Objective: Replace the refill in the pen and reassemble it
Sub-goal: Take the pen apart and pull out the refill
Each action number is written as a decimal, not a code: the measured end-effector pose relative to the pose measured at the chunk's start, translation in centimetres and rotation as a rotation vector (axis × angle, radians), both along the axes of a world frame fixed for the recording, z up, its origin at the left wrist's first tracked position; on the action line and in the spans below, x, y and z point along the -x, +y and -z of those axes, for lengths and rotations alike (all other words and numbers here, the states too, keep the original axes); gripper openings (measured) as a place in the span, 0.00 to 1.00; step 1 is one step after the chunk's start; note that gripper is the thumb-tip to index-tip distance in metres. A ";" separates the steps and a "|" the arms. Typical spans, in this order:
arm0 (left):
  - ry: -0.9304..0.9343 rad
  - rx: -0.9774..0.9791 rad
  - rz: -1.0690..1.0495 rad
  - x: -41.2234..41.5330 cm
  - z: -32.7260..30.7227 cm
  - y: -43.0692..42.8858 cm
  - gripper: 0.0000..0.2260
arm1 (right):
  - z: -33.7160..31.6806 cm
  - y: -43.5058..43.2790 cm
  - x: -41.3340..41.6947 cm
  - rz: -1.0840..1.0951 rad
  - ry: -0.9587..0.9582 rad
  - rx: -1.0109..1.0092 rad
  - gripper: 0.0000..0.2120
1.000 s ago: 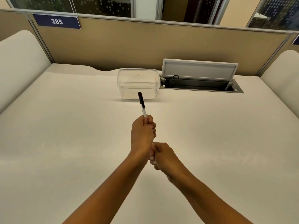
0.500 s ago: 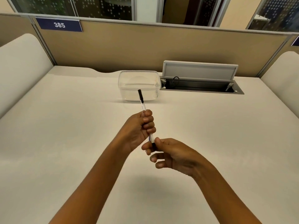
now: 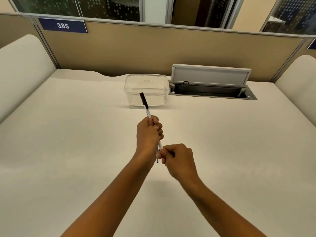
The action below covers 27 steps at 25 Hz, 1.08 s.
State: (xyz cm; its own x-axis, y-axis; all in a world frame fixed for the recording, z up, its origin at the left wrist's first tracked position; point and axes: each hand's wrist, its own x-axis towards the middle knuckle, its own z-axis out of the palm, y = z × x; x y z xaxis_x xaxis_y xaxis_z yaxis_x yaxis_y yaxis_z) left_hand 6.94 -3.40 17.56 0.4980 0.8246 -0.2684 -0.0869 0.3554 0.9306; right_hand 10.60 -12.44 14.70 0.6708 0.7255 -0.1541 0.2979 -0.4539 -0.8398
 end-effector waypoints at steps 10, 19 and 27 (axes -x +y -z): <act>-0.016 -0.066 -0.101 -0.1 -0.5 -0.7 0.17 | -0.4 -0.2 0.6 0.140 -0.210 -0.090 0.03; -0.201 0.263 0.338 0.8 -1.7 1.7 0.19 | -1.9 -1.2 -4.3 -0.508 0.992 -0.077 0.11; -0.050 0.044 0.273 0.1 -1.5 1.6 0.19 | -0.6 0.1 -2.6 -0.316 0.641 -0.068 0.20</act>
State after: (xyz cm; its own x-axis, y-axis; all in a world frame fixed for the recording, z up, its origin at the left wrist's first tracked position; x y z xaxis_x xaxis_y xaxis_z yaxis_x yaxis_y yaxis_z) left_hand 6.79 -1.81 19.05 0.7138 0.6461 -0.2705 -0.0280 0.4122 0.9107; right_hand 13.16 -12.36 15.26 0.2194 0.8921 -0.3951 -0.1546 -0.3681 -0.9168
